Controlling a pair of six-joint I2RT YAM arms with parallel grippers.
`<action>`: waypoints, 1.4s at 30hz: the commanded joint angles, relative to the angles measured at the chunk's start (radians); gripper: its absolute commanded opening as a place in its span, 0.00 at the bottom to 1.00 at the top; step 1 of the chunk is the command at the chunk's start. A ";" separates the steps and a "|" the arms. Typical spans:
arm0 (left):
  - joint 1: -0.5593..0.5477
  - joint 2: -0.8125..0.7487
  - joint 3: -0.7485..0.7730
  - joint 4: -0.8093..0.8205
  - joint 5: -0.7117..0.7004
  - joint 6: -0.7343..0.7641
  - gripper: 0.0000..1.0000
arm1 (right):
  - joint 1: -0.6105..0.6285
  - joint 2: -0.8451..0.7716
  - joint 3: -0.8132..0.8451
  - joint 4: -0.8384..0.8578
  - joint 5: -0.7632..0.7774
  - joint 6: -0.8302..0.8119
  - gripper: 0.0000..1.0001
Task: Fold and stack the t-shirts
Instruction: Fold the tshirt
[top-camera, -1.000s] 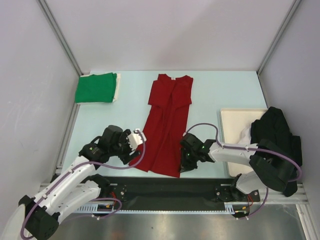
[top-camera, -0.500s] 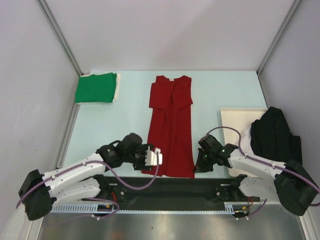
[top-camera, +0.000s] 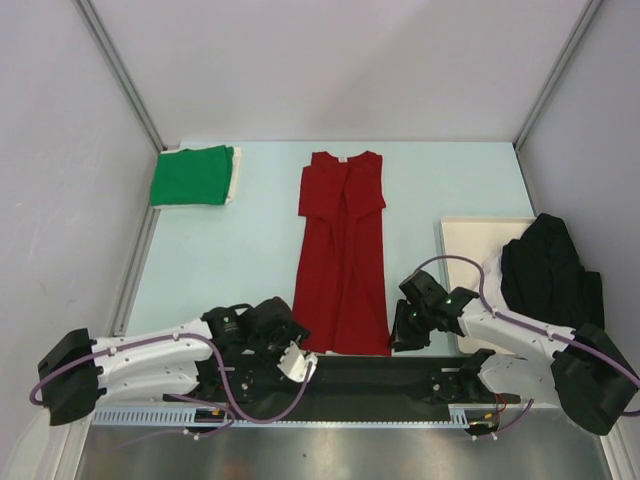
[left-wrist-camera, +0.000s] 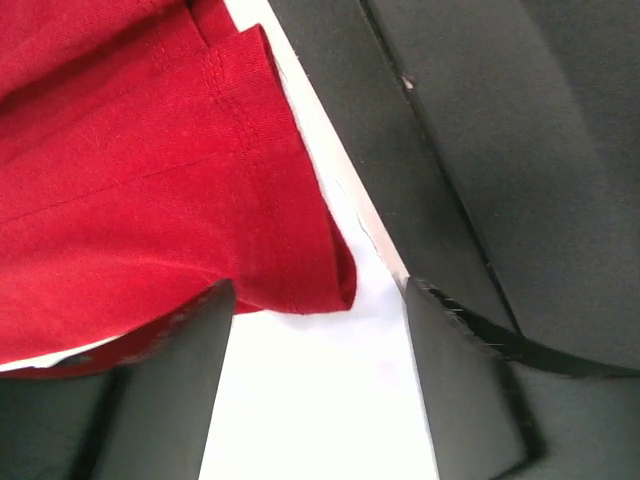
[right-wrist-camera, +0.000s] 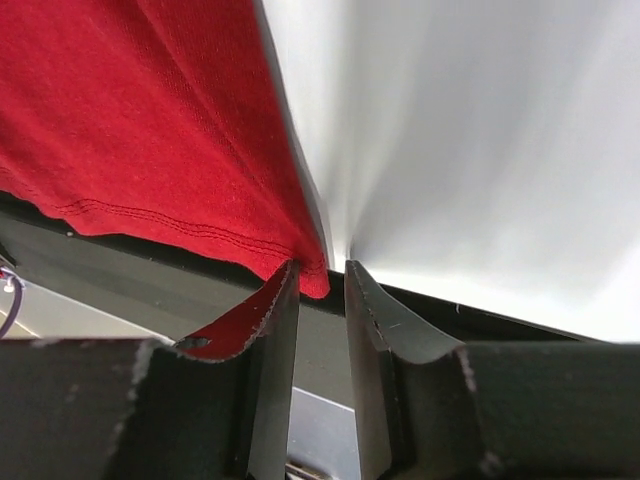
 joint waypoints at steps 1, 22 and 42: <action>-0.008 0.042 -0.008 0.072 -0.006 0.029 0.70 | 0.024 0.022 0.011 0.043 -0.021 0.014 0.30; 0.194 0.066 0.177 0.314 -0.123 -0.146 0.00 | -0.159 0.196 0.425 -0.056 -0.032 -0.230 0.00; 0.543 0.769 0.743 0.383 -0.159 -0.289 0.00 | -0.464 0.802 0.936 0.133 -0.123 -0.388 0.00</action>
